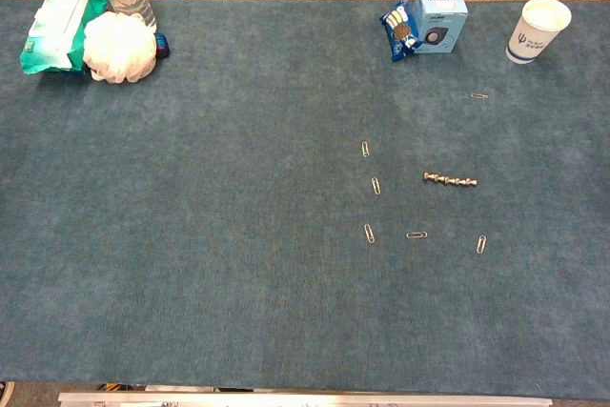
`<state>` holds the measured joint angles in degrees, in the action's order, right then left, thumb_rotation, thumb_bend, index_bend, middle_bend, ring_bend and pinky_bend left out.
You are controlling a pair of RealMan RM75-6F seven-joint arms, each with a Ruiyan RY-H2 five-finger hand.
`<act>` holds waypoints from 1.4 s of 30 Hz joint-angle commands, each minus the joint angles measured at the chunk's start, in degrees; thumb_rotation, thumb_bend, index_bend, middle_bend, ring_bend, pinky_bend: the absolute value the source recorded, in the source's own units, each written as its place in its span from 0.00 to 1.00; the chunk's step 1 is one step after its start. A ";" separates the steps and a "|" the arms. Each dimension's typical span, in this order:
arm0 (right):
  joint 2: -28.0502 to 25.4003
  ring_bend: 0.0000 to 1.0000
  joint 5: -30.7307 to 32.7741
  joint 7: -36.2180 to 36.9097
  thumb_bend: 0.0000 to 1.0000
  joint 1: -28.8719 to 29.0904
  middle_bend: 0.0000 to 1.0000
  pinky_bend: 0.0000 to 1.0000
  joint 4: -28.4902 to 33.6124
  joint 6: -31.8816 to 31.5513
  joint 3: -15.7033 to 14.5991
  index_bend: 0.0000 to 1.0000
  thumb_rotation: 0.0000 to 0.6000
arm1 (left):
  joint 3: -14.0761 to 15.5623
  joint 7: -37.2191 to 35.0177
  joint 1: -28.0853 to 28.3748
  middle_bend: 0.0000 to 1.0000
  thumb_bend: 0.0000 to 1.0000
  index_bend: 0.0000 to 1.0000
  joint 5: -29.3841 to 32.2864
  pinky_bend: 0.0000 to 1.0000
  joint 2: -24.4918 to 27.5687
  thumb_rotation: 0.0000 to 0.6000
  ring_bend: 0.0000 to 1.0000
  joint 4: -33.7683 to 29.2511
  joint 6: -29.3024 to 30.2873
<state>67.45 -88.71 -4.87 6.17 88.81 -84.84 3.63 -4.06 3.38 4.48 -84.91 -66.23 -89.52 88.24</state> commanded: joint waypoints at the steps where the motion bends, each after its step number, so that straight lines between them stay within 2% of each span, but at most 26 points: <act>1: 0.07 0.17 0.13 -0.20 0.00 0.21 0.31 0.48 0.00 0.36 0.03 0.30 1.00 | 0.12 -0.10 -0.22 0.33 0.19 0.47 0.35 0.41 0.09 1.00 0.24 0.04 -0.15; 16: 0.73 0.17 0.61 -1.22 0.00 0.96 0.31 0.48 0.25 2.15 -0.53 0.30 1.00 | 0.76 0.97 -0.53 0.33 0.19 0.47 -0.78 0.41 0.46 1.00 0.24 -1.31 0.22; 20: 1.52 0.17 0.65 -2.48 0.00 1.29 0.27 0.45 0.60 3.17 -1.00 0.30 1.00 | 0.93 0.36 -0.91 0.33 0.19 0.47 -1.35 0.41 0.99 1.00 0.24 -2.06 0.95; 25: 3.31 0.12 2.40 -9.70 0.00 2.40 0.20 0.34 2.87 5.13 -0.52 0.31 1.00 | 1.33 -0.20 -1.65 0.33 0.19 0.47 -3.07 0.41 2.29 1.00 0.24 -3.88 2.75; 29: 4.88 0.08 4.01 -15.85 0.00 3.62 0.18 0.29 5.08 6.78 0.10 0.39 1.00 | 1.63 -0.68 -2.08 0.33 0.19 0.47 -4.25 0.41 3.28 1.00 0.24 -4.95 3.76; 36: 8.59 0.06 7.73 -26.03 0.04 5.86 0.17 0.25 6.83 10.17 0.60 0.49 1.00 | 1.72 -2.30 -2.59 0.34 0.19 0.48 -4.97 0.41 4.39 1.00 0.24 -5.60 4.70; 42: 12.62 0.02 11.45 -33.46 0.08 7.09 0.14 0.20 7.08 11.45 0.83 0.50 1.00 | 1.55 -3.05 -3.08 0.35 0.19 0.48 -5.53 0.41 5.18 1.00 0.24 -6.21 5.89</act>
<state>78.35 -78.85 -36.16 12.54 95.63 -74.12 4.29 -2.46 0.47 1.51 -90.32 -61.15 -95.63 93.95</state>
